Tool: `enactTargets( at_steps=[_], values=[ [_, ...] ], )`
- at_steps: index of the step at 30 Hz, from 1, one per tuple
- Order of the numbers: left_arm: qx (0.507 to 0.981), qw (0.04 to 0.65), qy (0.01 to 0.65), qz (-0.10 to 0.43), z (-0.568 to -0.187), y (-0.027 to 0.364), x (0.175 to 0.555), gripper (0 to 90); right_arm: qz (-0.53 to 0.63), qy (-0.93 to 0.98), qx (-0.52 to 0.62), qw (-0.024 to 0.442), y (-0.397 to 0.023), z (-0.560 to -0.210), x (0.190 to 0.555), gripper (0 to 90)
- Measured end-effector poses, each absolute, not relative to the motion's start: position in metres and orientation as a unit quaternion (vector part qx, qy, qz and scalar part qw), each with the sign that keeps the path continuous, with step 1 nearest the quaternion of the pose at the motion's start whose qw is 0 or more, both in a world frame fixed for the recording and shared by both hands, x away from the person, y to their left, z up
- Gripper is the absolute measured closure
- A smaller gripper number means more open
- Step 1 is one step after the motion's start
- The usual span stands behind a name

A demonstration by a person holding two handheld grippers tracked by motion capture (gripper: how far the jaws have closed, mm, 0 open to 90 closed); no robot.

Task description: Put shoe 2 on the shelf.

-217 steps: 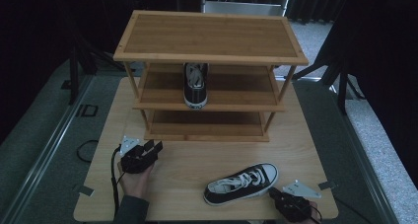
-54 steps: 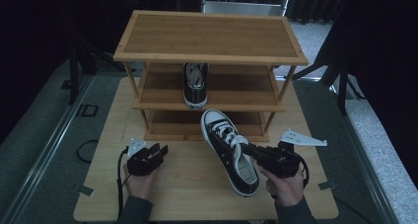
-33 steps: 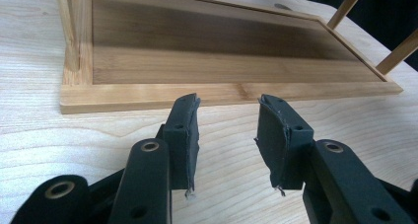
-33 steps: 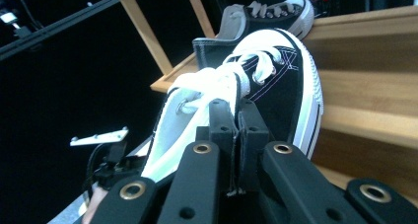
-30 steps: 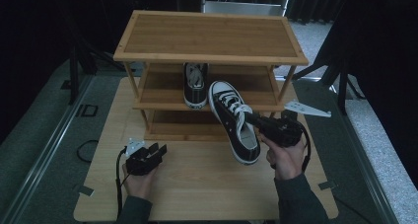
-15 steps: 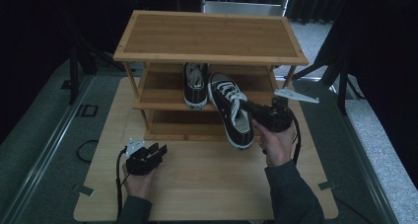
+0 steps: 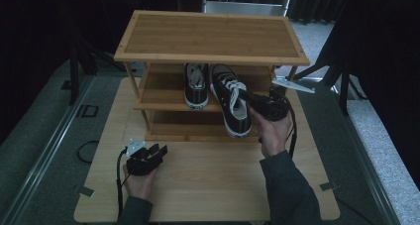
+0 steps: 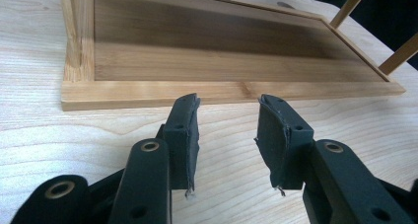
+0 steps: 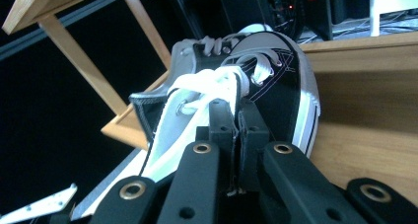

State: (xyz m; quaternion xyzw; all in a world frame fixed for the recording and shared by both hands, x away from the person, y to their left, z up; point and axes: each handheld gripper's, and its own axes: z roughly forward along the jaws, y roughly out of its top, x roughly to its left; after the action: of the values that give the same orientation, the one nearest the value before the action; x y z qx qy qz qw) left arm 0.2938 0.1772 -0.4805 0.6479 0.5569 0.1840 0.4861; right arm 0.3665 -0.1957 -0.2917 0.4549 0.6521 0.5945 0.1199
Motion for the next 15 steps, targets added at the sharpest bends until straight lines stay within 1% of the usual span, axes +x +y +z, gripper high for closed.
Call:
enactTargets(
  at_steps=[15],
  values=[
    [0.644,0.488,0.560,0.183,-0.481,0.179,0.294,60.2,0.601,0.628,0.478,0.128,-0.194,-0.297,0.387,88.0]
  ],
)
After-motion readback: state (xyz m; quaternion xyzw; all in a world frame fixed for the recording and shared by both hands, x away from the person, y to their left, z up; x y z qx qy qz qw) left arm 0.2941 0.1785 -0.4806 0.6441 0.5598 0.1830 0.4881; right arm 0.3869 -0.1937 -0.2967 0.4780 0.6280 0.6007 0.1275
